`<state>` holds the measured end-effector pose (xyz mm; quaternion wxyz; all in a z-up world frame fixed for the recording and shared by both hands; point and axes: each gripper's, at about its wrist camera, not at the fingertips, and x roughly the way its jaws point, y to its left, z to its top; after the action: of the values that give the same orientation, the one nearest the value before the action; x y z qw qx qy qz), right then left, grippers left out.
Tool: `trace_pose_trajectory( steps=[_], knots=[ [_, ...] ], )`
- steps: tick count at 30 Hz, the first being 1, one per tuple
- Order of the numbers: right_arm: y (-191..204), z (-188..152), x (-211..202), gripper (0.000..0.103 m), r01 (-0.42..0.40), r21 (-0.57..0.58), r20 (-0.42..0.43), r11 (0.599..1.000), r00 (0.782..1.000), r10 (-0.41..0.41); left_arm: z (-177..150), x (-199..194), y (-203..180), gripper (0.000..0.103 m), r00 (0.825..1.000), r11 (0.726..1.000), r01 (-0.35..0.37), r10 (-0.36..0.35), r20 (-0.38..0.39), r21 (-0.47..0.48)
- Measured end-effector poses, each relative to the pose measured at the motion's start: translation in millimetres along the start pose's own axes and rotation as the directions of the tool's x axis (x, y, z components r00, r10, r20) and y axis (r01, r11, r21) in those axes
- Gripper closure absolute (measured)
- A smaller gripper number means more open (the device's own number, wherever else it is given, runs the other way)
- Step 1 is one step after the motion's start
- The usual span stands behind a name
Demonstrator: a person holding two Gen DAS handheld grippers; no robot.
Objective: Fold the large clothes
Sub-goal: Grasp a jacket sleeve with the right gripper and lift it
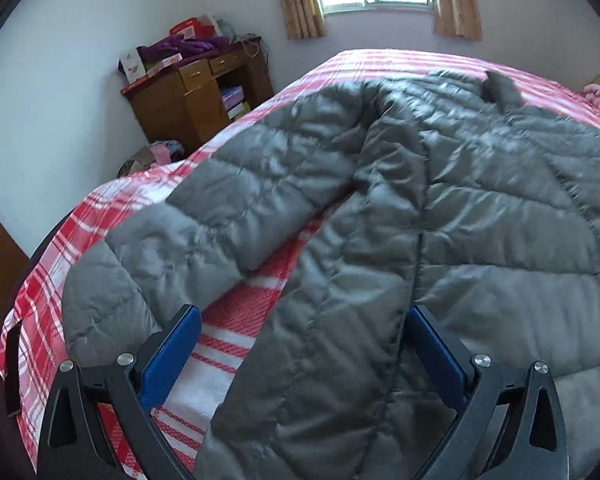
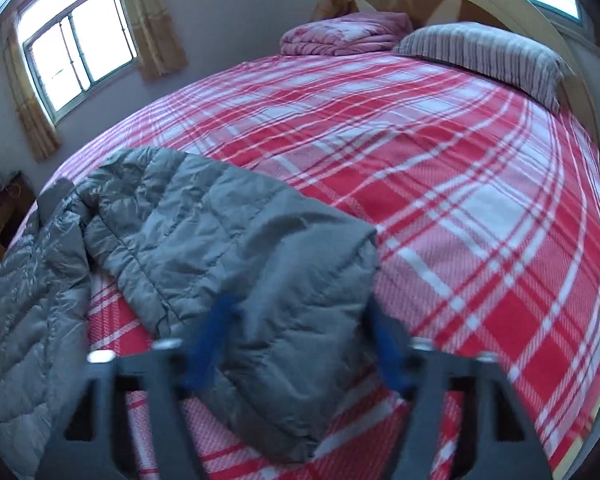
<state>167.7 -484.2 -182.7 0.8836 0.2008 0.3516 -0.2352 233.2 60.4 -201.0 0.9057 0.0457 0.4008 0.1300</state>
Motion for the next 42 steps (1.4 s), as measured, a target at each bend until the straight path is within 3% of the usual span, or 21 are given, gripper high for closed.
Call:
trace_pose_trajectory(
  steps=[2, 8, 13, 18, 21, 26, 33, 39, 42],
  knots=[
    [-6.8, 4.2, 3.6, 0.075, -0.013, 0.001, 0.003, 1.000, 1.000, 0.013, -5.5, 3.6, 8.2, 0.001, 1.000, 1.000, 0.004, -0.004, 0.006, -0.010],
    [-33.9, 20.6, 8.2, 0.081, 0.060, -0.005, 0.016, 0.998, 0.998, -0.059, -5.5, 0.9, 20.7, 0.001, 0.999, 0.999, 0.047, -0.047, -0.018, -0.022],
    [-15.4, 37.9, -3.3, 0.084, 0.097, -0.084, 0.071, 0.992, 0.993, -0.092, 15.1, -23.5, 25.2, 0.001, 0.995, 0.995, 0.096, -0.096, -0.003, -0.003],
    [47.5, 64.3, -43.5, 0.084, 0.082, -0.210, 0.202, 0.974, 0.979, -0.039, 49.4, -53.7, 31.5, 0.001, 0.986, 0.987, 0.158, -0.159, 0.052, 0.007],
    [91.9, 70.5, -63.9, 0.084, 0.057, -0.292, 0.252, 0.955, 0.968, 0.019, 68.7, -60.0, 33.1, 0.001, 0.985, 0.989, 0.145, -0.146, 0.090, 0.015],
    [188.3, 59.0, -89.2, 0.084, 0.016, -0.465, 0.300, 0.885, 0.944, 0.141, 85.0, -52.1, 31.2, 0.001, 0.985, 0.992, 0.129, -0.130, 0.110, 0.013],
    [295.2, 2.9, -75.2, 0.085, -0.037, -0.643, 0.251, 0.765, 0.933, 0.256, 84.5, -31.7, 34.3, 0.001, 0.983, 0.986, 0.165, -0.164, 0.080, -0.013],
    [346.7, -51.6, -33.4, 0.084, -0.093, -0.701, 0.158, 0.707, 0.947, 0.281, 84.6, -20.3, 42.8, 0.001, 0.984, 0.985, 0.170, -0.167, 0.064, -0.032],
    [360.7, -69.7, -17.5, 0.073, -0.161, -0.713, 0.077, 0.683, 0.949, 0.305, 86.4, -22.0, 45.9, 0.001, 0.985, 0.986, 0.162, -0.159, 0.065, -0.033]
  ],
)
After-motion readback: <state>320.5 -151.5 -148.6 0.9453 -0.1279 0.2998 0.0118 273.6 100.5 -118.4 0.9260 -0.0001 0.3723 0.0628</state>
